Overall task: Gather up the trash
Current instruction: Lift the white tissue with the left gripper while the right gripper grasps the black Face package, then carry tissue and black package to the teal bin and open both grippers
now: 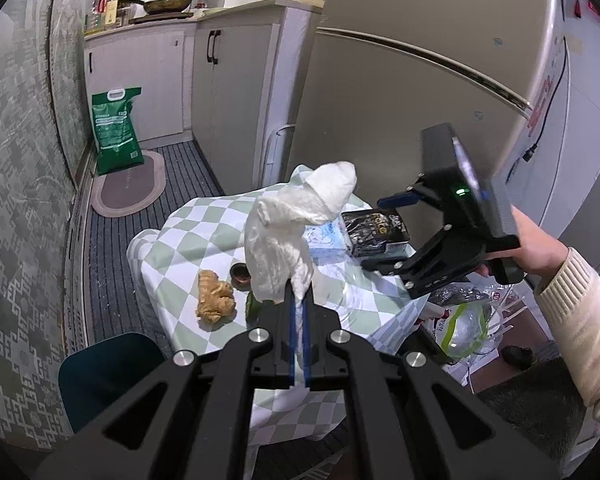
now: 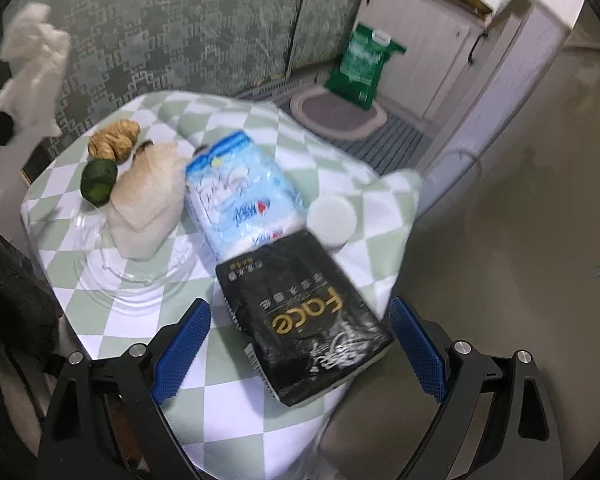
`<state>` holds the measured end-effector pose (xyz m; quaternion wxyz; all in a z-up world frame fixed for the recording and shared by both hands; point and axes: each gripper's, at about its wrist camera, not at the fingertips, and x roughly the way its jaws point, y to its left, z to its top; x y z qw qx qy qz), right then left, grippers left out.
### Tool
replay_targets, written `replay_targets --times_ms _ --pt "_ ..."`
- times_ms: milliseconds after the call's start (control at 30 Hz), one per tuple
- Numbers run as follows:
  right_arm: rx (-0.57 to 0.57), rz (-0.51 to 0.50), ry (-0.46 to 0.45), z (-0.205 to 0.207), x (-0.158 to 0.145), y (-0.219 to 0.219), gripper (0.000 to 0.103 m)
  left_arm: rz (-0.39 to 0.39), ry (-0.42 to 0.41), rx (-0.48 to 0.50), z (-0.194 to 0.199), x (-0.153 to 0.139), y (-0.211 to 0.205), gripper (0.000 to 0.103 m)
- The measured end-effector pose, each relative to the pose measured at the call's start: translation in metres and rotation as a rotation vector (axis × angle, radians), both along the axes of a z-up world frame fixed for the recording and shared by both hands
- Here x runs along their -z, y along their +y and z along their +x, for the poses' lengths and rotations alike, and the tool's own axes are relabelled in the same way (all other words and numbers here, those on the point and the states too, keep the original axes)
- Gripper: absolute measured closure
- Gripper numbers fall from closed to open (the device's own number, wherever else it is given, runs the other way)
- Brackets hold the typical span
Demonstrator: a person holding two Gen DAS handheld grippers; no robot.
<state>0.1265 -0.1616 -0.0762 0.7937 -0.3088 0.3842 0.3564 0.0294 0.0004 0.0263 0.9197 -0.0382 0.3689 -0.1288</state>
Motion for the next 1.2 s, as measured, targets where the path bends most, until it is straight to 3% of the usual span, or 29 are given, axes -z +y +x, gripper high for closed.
replay_targets --times_ms 133,533,900,1033,1200 --pt "0.007 0.026 0.021 0.000 -0.001 -0.005 0.026 -0.003 -0.009 0.013 -0.002 -0.002 -0.002 0.099" --pt "0.033 0.023 -0.017 -0.010 -0.004 -0.012 0.053 -0.011 -0.005 -0.001 0.000 0.001 0.004 0.099" --pt "0.067 0.035 -0.037 -0.027 -0.022 -0.026 0.058 -0.008 -0.016 -0.007 -0.004 0.001 0.006 0.099" --pt "0.086 0.097 -0.060 -0.039 -0.046 -0.024 0.058 -0.017 -0.030 -0.027 -0.008 -0.001 0.013 0.100" --pt "0.071 0.215 -0.031 -0.064 -0.072 0.011 0.058 -0.013 -0.043 -0.089 -0.020 0.000 0.034 0.100"
